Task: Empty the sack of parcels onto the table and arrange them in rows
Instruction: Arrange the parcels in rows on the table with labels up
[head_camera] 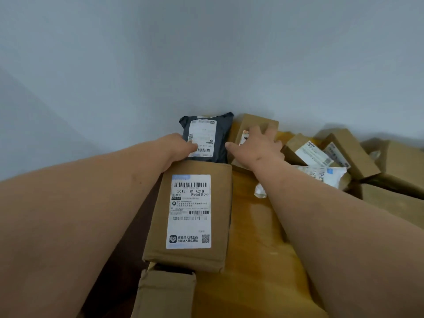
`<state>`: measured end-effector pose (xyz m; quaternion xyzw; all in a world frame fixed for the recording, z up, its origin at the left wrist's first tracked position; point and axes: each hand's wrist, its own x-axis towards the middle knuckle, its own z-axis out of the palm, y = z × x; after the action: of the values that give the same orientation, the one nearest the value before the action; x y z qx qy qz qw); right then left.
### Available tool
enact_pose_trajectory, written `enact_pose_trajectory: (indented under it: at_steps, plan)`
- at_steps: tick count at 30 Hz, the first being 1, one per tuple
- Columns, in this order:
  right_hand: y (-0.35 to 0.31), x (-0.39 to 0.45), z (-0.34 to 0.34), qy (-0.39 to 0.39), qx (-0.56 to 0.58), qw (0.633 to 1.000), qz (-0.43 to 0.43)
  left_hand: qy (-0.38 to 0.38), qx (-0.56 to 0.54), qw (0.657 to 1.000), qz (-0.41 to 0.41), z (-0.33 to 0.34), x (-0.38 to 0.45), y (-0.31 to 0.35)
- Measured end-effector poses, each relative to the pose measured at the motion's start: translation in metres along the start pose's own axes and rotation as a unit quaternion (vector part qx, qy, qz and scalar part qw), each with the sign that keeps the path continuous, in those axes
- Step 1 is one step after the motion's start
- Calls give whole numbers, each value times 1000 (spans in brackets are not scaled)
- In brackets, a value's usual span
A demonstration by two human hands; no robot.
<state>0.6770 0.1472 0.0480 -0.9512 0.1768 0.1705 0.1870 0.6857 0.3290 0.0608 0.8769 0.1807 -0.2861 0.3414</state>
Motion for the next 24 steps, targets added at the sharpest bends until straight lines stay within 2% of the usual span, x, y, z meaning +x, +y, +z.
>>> enact_pose_trajectory:
  at_steps: [7, 14, 17, 24]
  plan:
    - [3, 9, 14, 36, 36, 999, 11, -51, 34, 998, -32, 6, 25, 0]
    - [10, 6, 19, 54, 57, 997, -15, -1, 76, 997, -21, 5, 35, 14]
    - [12, 4, 18, 69, 75, 995, -20, 29, 45, 999, -6, 6, 38, 19]
    - [9, -9, -9, 121, 115, 985, -51, 60, -125, 988, 74, -3, 24, 21]
